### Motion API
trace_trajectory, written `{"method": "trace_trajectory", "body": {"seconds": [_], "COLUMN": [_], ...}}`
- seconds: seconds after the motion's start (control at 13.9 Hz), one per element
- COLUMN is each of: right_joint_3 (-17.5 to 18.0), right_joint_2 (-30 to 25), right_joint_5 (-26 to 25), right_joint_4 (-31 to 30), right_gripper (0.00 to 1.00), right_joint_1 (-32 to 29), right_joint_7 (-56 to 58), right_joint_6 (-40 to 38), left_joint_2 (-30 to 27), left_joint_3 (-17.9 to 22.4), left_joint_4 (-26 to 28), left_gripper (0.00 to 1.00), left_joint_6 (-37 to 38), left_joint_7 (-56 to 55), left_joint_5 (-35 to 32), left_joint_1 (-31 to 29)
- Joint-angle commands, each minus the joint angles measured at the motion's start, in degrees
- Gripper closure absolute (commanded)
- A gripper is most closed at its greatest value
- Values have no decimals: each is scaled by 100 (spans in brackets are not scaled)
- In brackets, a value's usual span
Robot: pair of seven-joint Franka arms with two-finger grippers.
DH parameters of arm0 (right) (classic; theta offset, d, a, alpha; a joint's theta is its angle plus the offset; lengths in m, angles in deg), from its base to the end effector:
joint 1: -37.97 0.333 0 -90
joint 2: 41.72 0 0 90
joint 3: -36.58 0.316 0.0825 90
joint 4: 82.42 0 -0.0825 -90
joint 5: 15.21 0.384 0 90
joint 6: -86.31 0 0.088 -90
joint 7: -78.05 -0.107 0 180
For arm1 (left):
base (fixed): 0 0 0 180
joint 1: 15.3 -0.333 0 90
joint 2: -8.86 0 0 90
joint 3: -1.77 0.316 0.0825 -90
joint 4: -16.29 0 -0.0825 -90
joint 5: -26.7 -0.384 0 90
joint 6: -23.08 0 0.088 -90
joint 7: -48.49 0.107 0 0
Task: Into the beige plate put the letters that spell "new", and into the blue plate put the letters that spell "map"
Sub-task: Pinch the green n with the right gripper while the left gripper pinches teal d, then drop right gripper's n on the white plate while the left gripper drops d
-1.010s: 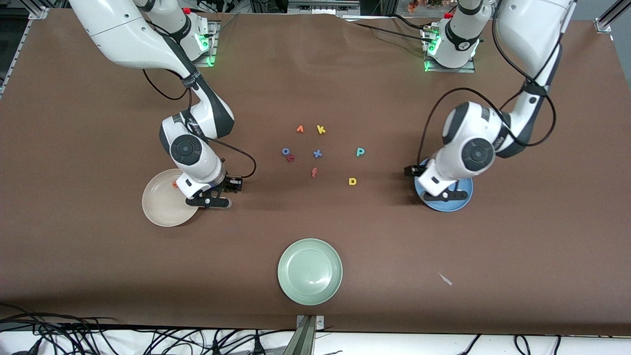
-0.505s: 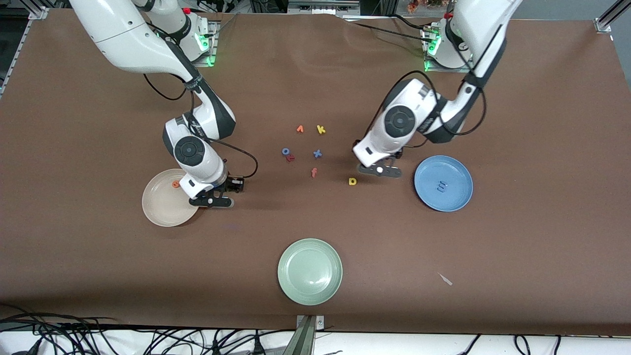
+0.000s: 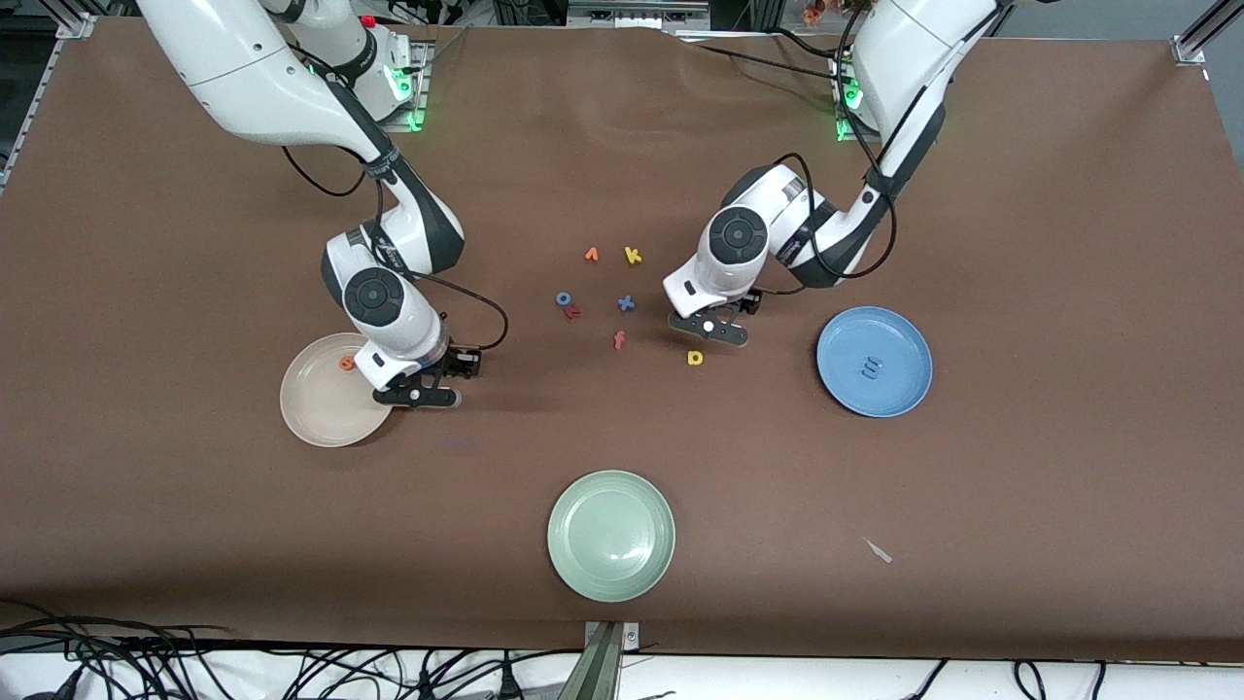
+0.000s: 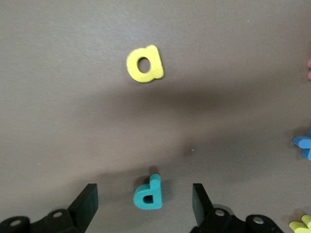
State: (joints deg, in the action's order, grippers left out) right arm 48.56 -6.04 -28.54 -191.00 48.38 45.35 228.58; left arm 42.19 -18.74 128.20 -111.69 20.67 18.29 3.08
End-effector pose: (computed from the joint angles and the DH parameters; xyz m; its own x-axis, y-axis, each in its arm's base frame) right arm 0.5828 0.2358 0.1758 0.9995 -0.0317 -0.0027 -0.0316 -0.9992 0.0229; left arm 0.4720 -0.3735 0.1824 0.9510 -0.2596 -0.1678 -0.2582 -0.9656 0.0304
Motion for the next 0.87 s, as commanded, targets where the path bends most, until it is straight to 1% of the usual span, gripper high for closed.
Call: {"method": "trace_trajectory", "body": {"seconds": [0.0,0.07,0.14,0.22,0.36,0.51,0.58,0.65,0.79], "right_joint_3": [23,23,23,23,23,23,6,-90,-301], "right_joint_2": [-52,-52,-52,-61,-87,-349,-507,-692,-938], "right_joint_5": [-91,-99,-100,-100,-100,-100,-91,-82,-91], "right_joint_4": [-164,-190,-199,-199,-199,-199,-182,-173,-199], "right_gripper": [58,63,68,74,88,88,88,88,88], "right_joint_1": [-57,-57,-57,-57,-57,-65,-74,-92,-118], "right_joint_7": [1,9,9,18,27,184,420,648,1175], "right_joint_6": [82,82,90,82,47,-93,-399,-698,-1025], "left_joint_2": [-11,-11,-11,-11,-11,-19,-37,-63,-273], "left_joint_3": [22,22,22,13,13,4,4,-5,-5], "left_joint_4": [139,139,147,208,270,253,244,244,183], "left_gripper": [19,24,33,41,63,89,92,95,96], "left_joint_6": [-190,-182,-181,-181,-181,-155,-138,-111,177], "left_joint_7": [-13,-5,-5,-13,-5,-83,-93,-84,-23], "left_joint_5": [-178,-196,-353,-537,-705,-706,-688,-671,-662], "left_joint_1": [113,113,113,105,61,52,61,52,34]}}
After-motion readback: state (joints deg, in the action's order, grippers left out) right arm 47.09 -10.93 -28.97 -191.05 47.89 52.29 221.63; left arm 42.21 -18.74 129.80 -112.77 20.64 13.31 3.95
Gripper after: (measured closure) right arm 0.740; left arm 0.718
